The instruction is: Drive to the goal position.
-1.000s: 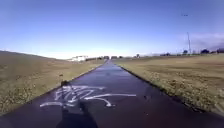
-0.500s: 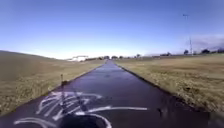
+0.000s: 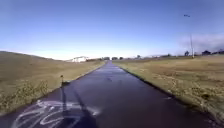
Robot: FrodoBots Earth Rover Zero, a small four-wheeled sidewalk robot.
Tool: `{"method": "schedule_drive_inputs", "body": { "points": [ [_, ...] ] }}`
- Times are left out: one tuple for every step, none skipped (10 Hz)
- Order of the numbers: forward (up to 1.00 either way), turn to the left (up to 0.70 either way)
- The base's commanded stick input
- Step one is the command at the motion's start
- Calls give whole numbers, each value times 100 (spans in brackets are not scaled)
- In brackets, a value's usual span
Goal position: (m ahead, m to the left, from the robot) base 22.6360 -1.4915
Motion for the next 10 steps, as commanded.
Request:
{"method": "schedule_drive_inputs", "body": {
  "points": [
    [100, 0],
    [100, 0],
    [100, 0],
    [100, 0],
    [100, 0],
    [100, 0],
    [100, 0],
    [100, 0],
    [100, 0],
    [100, 0]
  ]
}}
